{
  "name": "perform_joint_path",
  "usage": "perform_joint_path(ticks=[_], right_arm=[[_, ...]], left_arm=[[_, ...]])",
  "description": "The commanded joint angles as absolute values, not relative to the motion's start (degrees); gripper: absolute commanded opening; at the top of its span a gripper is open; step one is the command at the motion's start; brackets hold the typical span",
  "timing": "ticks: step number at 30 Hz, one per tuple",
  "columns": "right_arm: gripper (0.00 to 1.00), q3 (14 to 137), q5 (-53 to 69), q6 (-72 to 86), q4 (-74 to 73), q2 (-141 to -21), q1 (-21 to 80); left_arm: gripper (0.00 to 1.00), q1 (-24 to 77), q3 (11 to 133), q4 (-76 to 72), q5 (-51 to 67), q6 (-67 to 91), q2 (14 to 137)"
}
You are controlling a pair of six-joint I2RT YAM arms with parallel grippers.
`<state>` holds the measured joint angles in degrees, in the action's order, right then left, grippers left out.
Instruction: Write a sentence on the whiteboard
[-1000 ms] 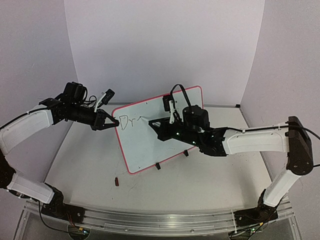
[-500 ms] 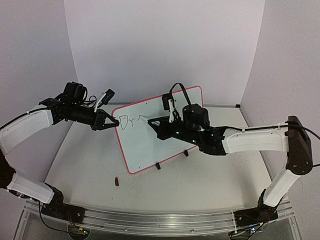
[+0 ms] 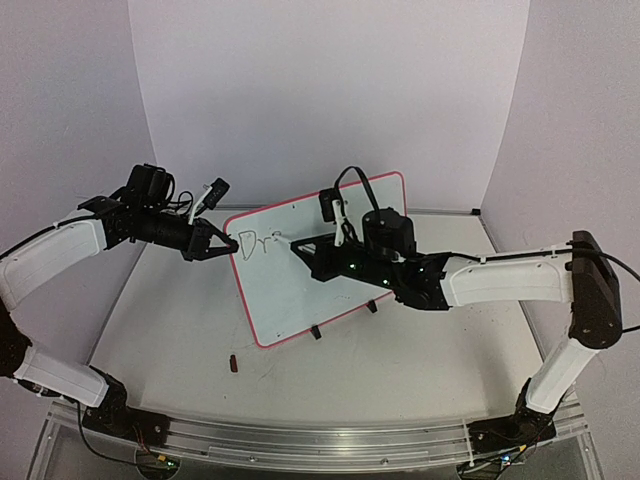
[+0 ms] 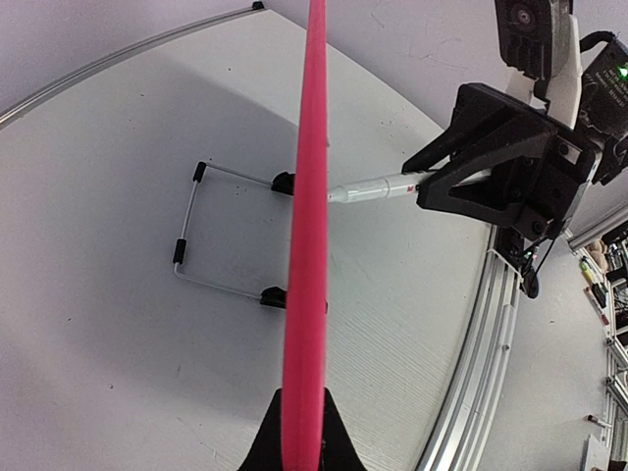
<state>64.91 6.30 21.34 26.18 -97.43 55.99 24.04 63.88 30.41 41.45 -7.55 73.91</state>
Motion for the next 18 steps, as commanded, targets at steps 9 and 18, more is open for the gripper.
perform_joint_path(ticks=[9,18], right_arm=[[0.00,62.2,5.9,23.4,26.5,-98.0,55.6],[0.00,61.5,3.2,22.1,26.3,-95.9,55.6]], left_arm=[[0.00,24.5,64.5,30.7,42.0,-9.3,74.4],[0.00,24.5,64.6,30.7,42.1,-9.3,74.6]])
